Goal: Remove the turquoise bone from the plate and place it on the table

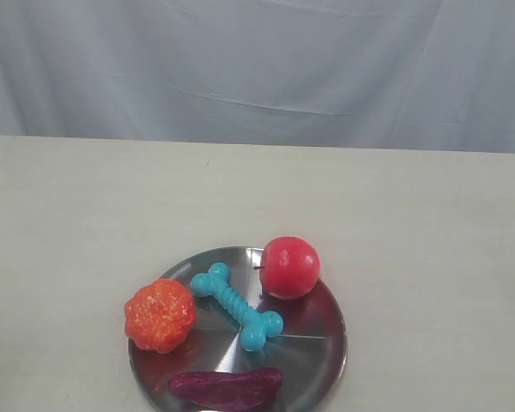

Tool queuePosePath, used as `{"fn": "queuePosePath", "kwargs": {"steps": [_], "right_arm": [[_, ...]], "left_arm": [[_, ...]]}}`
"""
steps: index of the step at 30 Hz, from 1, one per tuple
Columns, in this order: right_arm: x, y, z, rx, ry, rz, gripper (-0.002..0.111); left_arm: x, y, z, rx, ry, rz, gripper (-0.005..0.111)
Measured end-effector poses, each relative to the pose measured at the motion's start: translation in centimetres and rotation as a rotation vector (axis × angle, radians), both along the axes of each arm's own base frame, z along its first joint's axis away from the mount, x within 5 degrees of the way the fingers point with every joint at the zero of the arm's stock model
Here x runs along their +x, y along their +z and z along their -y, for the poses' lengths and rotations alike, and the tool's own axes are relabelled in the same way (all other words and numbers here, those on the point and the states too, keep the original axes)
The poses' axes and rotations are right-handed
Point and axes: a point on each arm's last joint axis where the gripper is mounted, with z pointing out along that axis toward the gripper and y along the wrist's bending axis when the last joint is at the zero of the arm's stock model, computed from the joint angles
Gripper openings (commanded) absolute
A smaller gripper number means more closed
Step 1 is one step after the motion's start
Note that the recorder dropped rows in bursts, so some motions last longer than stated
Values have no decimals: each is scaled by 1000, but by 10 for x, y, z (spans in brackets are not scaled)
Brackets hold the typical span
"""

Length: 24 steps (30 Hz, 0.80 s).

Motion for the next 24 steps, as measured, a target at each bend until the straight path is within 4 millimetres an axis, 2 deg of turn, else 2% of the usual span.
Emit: {"fn": "queuePosePath", "kwargs": {"steps": [4, 11, 18, 21, 24], "right_arm": [[-3, 8, -1, -31, 2, 91, -1], [-5, 11, -2, -27, 10, 125, -1], [-7, 15, -3, 265, 172, 278, -1], [-6, 14, -2, 311, 189, 275, -1], [-6, 22, -2, 349, 184, 230, -1]], "left_arm": [[0, 0, 0, 0, 0, 0, 0], [0, 0, 0, 0, 0, 0, 0], [0, 0, 0, 0, 0, 0, 0], [0, 0, 0, 0, 0, 0, 0], [0, 0, 0, 0, 0, 0, 0]]}}
